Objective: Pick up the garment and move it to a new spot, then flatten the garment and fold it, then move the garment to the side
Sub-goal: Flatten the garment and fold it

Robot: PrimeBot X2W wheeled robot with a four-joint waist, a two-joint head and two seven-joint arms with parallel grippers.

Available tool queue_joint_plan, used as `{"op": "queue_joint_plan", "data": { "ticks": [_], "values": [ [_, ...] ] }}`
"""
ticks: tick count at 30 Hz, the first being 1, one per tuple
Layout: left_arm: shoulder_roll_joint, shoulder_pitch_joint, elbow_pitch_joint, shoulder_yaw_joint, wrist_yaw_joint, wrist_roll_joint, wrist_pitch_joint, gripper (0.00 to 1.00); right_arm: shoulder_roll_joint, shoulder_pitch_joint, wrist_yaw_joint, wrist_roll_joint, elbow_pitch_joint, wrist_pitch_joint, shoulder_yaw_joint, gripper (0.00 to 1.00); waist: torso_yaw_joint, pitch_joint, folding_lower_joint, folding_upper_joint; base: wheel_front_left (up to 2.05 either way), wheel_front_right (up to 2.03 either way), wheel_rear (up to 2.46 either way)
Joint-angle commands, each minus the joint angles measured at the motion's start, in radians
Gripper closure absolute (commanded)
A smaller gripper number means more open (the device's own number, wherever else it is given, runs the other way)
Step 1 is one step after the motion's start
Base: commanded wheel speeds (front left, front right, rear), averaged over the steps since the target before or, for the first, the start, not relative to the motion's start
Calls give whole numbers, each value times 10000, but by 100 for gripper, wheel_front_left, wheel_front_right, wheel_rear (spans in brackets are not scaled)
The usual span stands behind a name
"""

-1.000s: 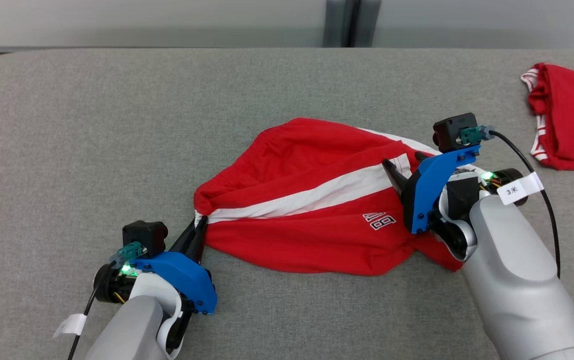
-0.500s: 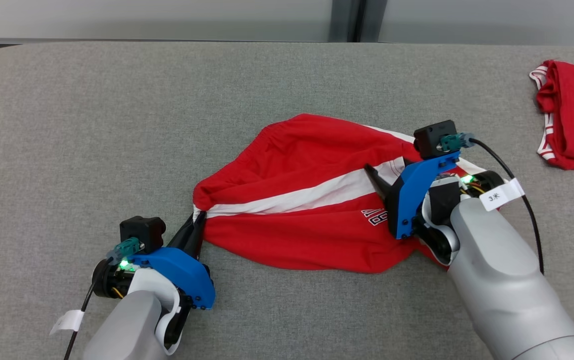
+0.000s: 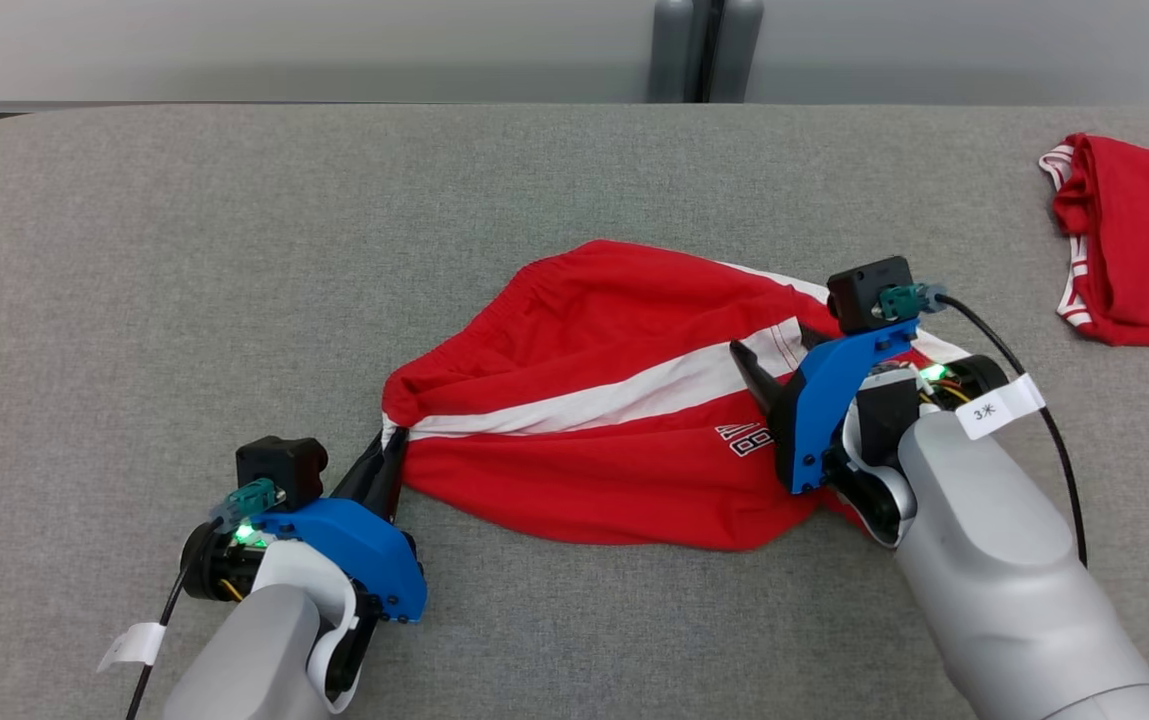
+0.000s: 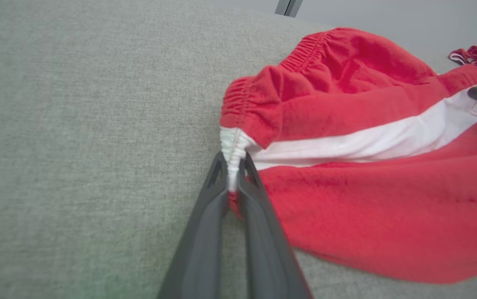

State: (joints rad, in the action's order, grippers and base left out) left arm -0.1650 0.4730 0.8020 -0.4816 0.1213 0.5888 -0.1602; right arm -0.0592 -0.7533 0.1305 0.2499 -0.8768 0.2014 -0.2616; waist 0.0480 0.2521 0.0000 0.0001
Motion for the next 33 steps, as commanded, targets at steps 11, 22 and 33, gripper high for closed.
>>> {"op": "queue_joint_plan", "data": {
  "ticks": [11,22,33],
  "values": [
    [-28,94,-55,-184,30,66,-11,100,-94,-247,5,45,-417,350,-361,56,174,118,0,-1,0,0,0],
    [-77,224,-664,-79,80,366,-555,100,-296,-448,5,805,87,-605,-493,100,131,-109,0,-1,0,0,0],
    [-773,-648,-4596,116,94,2725,266,100,-1278,1586,4,950,4167,-818,776,100,-272,-917,0,-1,0,0,0]
  ]
}}
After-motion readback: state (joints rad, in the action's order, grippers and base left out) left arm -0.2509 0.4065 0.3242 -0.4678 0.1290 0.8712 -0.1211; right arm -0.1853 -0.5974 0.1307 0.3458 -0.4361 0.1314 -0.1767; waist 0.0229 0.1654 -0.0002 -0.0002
